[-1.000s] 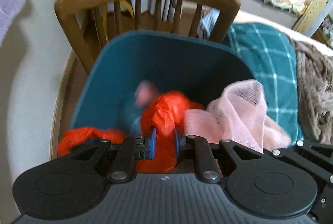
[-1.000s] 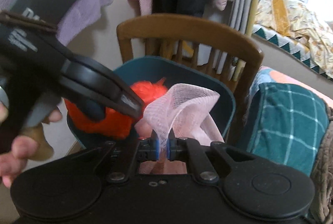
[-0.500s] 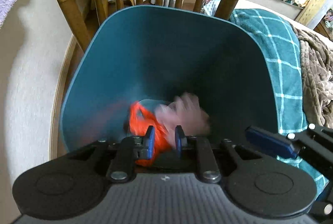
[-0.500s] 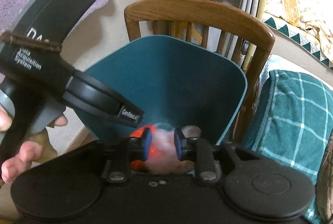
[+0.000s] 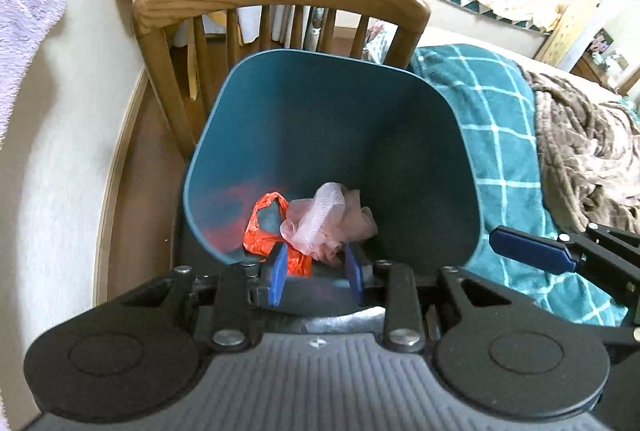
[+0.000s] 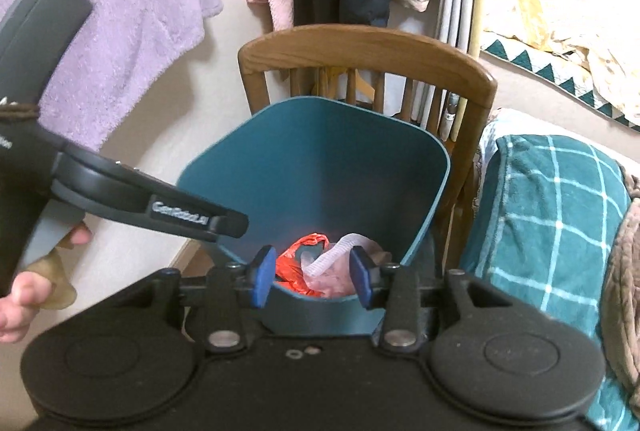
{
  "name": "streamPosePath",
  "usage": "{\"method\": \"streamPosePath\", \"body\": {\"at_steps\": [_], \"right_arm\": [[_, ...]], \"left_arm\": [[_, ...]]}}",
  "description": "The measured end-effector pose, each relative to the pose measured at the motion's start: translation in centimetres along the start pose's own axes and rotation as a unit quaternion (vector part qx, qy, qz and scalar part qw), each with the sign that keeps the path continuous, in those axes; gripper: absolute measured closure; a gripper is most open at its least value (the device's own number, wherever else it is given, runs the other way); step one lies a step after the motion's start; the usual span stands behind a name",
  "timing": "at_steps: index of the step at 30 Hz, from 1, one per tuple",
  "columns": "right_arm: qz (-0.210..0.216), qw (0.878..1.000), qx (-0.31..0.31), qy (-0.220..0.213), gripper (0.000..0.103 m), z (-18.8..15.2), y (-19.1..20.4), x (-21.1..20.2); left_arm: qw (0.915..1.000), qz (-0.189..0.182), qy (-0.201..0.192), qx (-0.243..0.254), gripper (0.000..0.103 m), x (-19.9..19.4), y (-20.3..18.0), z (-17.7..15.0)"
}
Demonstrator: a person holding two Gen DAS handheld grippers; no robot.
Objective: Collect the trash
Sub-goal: 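Open both tools over the wastebasket to drop bag and net, then withdraw both tools from the wastebasket and lower toward the trash pile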
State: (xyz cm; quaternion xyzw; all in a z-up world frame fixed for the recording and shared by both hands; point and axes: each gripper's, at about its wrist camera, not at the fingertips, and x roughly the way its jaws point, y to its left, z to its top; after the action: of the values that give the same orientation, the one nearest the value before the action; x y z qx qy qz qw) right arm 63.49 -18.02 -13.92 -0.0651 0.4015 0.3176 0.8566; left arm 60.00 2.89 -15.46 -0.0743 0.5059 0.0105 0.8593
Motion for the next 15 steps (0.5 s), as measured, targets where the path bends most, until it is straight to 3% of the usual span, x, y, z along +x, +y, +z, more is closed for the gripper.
{"method": "streamPosePath", "body": {"at_steps": [3, 6, 12, 13, 15], "right_arm": [[0.002, 1.000, 0.007, -0.006, 0.060, -0.3, 0.6, -1.2], [-0.002, 1.000, 0.015, -0.013, 0.050, -0.8, 1.3, -2.5], [-0.001, 0.999, 0.022, -0.027, 0.045, -2.0, 2.7, -5.1], [-0.001, 0.999, 0.025, -0.030, 0.044, -2.2, 3.0, -5.6], [0.000, 0.999, 0.031, -0.034, 0.044, -2.7, 3.4, -6.5]], "left_arm": [[0.9999, -0.006, -0.003, 0.009, 0.073, -1.5, 0.2, -0.9], [0.9998, -0.010, -0.009, 0.013, 0.073, -3.3, 0.4, -2.0], [0.9993, -0.018, -0.023, 0.024, 0.072, -6.5, 0.9, -3.8], [0.9991, -0.018, -0.024, 0.028, 0.070, -6.9, 0.9, -4.1], [0.9987, -0.020, -0.029, 0.035, 0.047, -7.9, 1.1, -4.9]]}}
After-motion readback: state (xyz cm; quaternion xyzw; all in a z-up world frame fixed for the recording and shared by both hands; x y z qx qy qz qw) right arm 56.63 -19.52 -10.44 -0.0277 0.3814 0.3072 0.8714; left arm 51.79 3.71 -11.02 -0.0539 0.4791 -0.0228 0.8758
